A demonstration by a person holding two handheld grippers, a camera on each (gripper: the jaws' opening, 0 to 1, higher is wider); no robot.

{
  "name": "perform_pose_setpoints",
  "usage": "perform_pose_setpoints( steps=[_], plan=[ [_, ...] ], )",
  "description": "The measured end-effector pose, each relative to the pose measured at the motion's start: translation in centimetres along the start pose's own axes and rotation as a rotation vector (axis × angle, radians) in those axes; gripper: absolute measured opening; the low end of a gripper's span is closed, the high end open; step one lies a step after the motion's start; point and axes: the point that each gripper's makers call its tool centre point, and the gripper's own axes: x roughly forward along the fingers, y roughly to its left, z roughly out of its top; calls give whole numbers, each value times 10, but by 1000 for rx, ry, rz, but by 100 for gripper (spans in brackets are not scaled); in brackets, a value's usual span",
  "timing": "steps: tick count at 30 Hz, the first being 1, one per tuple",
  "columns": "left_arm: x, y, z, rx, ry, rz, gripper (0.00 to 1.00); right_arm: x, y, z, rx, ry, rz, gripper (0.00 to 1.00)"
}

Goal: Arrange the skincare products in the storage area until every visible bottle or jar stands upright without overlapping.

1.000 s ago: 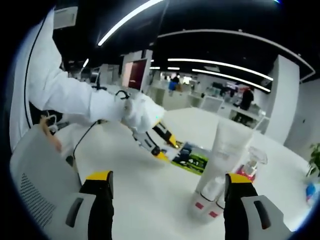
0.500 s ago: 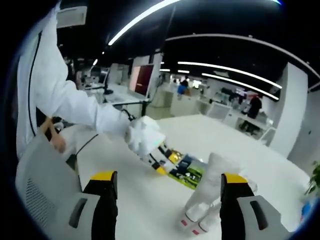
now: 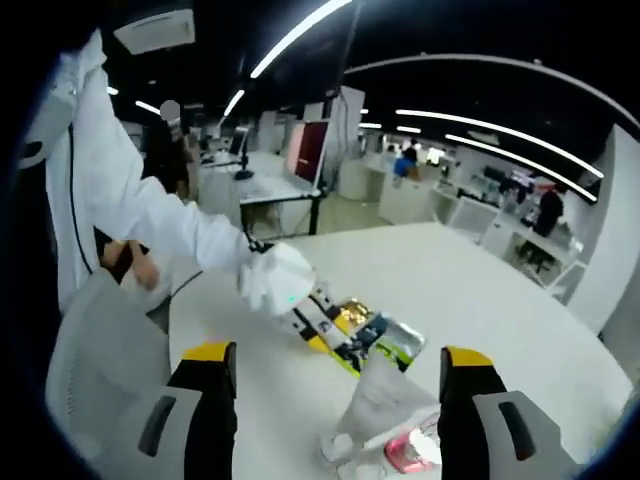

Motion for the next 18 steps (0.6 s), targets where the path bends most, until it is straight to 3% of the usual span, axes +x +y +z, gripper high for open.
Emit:
perform_pose_setpoints(
  steps=[6,15,18],
  plan=[
    [0,1,-2,-33,-5,-13,18,16,-13,15,11,21,83,86],
    [0,-1,-5,-114,-8,-42,15,47,-58,32,-4,41,89,84],
    [1,-1,-5,-146,-14,-59,15,59,-71,27,7,72,99,84]
  ],
)
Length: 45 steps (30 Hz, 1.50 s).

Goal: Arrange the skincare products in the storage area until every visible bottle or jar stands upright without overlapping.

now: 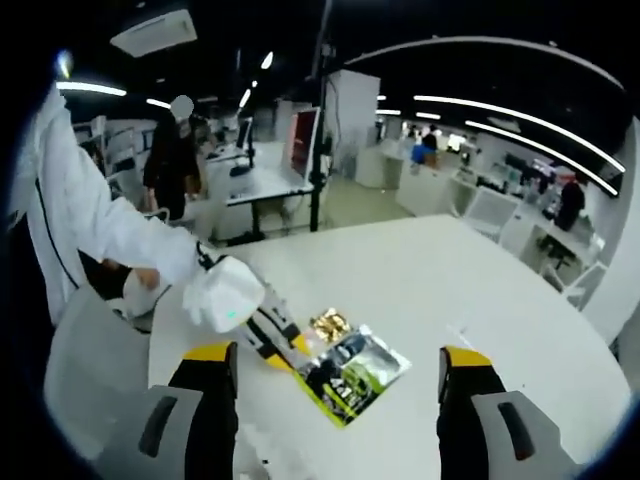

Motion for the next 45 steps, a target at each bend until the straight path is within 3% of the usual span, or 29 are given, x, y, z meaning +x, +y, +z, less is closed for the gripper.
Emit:
perform_pose_setpoints(
  steps=[4,8,12,17,24,27,34,39,45],
  plan=[
    [1,6,-1,-59,-10,-18,20,17,-19,-15,21,45,2,83],
    [1,5,-4,-137,-23,-59,26,31,-29,-35,37,89,10,83],
    [2,4,-7,-191,-19,-62,28,42,-36,-50,53,118,17,82],
    [1,-3,-3,-285,-12,-66,32,57,-53,-71,58,174,27,80],
    [5,-5,-1,-391,-13,-64,35,76,-61,-99,62,232,68,76],
    [8,-12,4,-485,-16,-89,39,86,-66,-109,70,244,79,74],
    [8,-10,8,-540,-13,-63,42,108,-78,-119,65,266,96,69],
    [14,1,-1,-574,-5,-37,41,127,-81,-121,63,267,122,68],
    [14,3,1,-616,-1,3,40,142,-70,-126,106,270,134,63]
  ],
)
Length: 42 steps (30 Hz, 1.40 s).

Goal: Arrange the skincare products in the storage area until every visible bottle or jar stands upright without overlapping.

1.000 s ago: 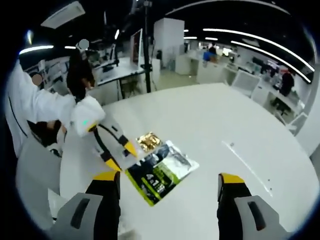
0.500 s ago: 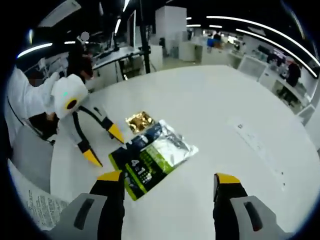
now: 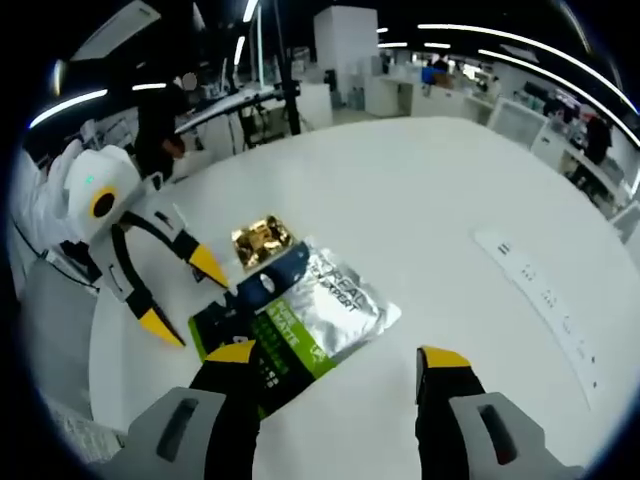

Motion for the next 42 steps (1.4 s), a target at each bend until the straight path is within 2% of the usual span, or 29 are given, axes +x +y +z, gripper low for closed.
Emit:
perform_pose_setpoints(
  steps=[4,7,10,12,16,20,22,23,24,31,38,42],
  plan=[
    [2,3,1,-4,-6,-2,41,6,5,-7,10,17,31,59],
    [10,23,-3,-21,-13,2,42,8,8,-12,20,34,55,48],
    [17,34,-4,-17,-18,-2,43,11,9,-11,29,17,55,48],
    [20,37,-3,-17,-21,-3,44,12,10,-7,48,0,64,46],
    [19,30,1,-17,-29,1,47,14,11,-6,43,-10,73,36],
    [17,27,3,-9,-40,-1,48,15,12,-7,54,-11,83,31],
    [17,25,4,-7,-41,0,47,15,12,-8,56,-5,84,25],
    [17,25,4,-8,-39,1,48,14,12,-12,74,24,79,20],
    [15,23,4,-5,-40,4,49,13,7,-17,65,33,54,1],
    [13,20,5,-6,-39,3,49,11,6,-18,220,17,80,0],
    [10,17,5,-15,-43,2,49,3,7,-7,239,-5,68,0],
    [7,14,4,-17,-45,-1,48,-3,8,0,205,-16,56,0]
  ],
)
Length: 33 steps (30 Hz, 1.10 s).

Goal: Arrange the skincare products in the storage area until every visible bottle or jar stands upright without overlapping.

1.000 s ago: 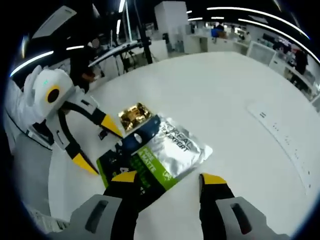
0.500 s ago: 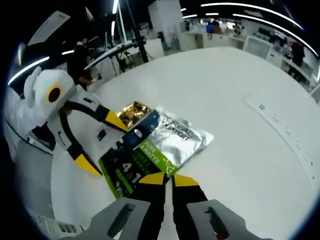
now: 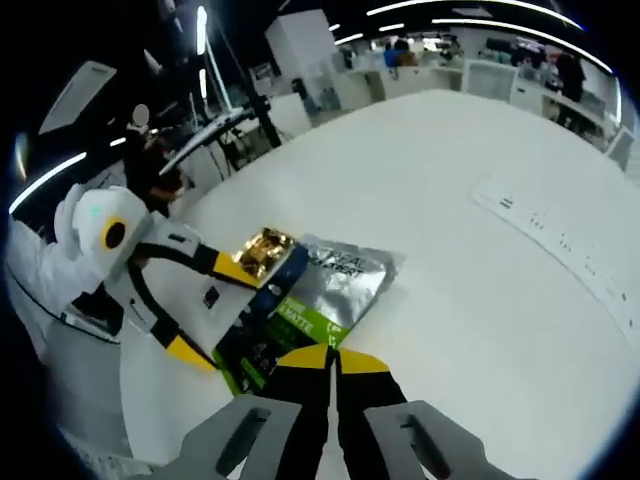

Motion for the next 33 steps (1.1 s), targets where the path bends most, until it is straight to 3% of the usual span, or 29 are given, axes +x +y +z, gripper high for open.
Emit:
perform_pose_setpoints(
  steps=[6,9,13,19,22,27,33],
  plan=[
    [-7,-2,2,-100,-34,-18,47,-10,3,5,-14,-22,3,0],
    [-10,-1,0,-123,-38,-5,47,-16,4,7,58,-40,13,0],
    [-11,-11,8,-69,-64,27,48,-17,3,3,78,-17,-9,0],
    [-8,-20,29,210,-87,145,54,-20,18,4,188,-2,13,0],
    [-7,-35,35,298,-92,145,54,-19,23,4,231,2,14,0],
    [2,-60,34,363,-85,136,60,-18,27,4,258,15,1,0],
    [4,-56,45,368,-112,213,65,-23,37,10,375,-22,50,0]
  ],
)
